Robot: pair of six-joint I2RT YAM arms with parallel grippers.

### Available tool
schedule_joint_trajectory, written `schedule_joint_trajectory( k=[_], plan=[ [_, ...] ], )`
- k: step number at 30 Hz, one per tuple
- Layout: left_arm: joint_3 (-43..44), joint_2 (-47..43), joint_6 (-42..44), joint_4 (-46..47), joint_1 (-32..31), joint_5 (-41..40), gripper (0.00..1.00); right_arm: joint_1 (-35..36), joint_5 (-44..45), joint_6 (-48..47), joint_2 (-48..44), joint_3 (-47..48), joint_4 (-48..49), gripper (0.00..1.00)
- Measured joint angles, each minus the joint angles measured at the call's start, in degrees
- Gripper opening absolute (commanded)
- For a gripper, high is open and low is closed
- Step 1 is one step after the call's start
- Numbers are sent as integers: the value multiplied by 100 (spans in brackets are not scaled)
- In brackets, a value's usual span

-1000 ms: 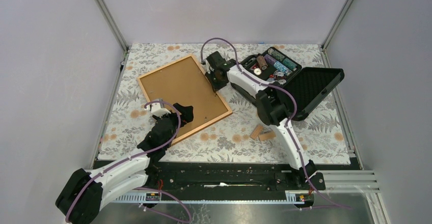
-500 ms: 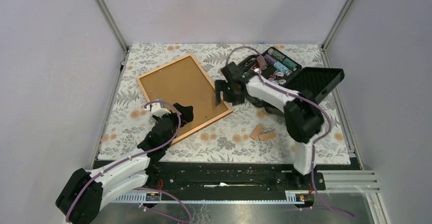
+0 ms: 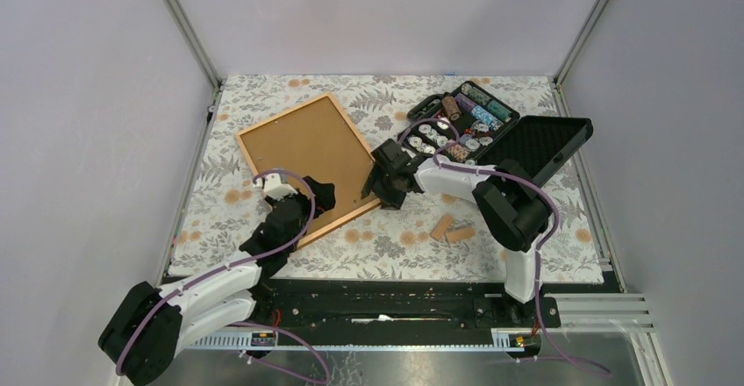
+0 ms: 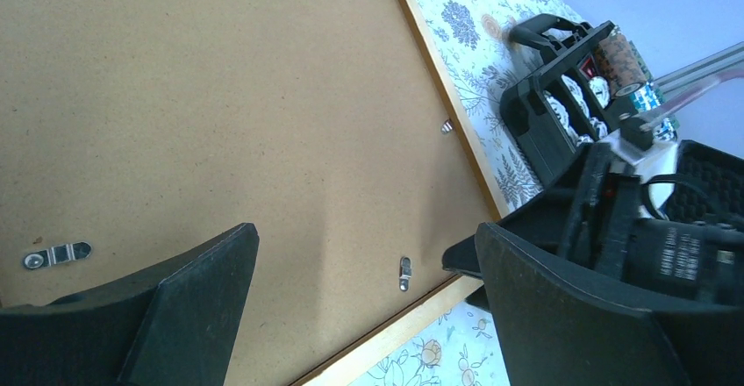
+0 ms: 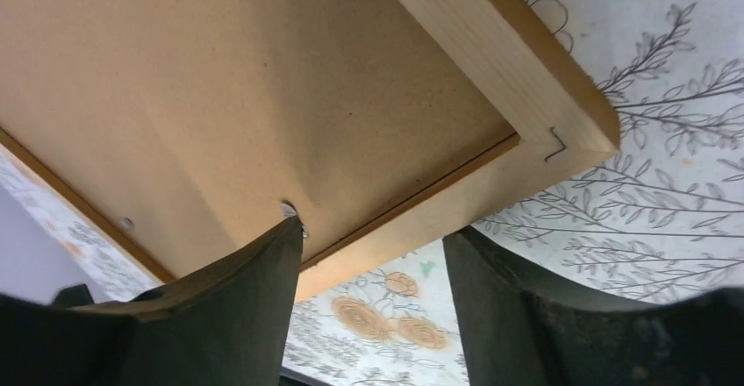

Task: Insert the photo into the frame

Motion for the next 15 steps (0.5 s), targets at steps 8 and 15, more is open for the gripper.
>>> schedule_joint_trajectory(
  k=[8,15],
  plan=[
    [0,-256,-17,11,17,2,99,-9,195,407,308,208,-76,31],
    [0,-256,-22,9,37,2,99,-293,328,76,435,466,-133,5]
  ],
)
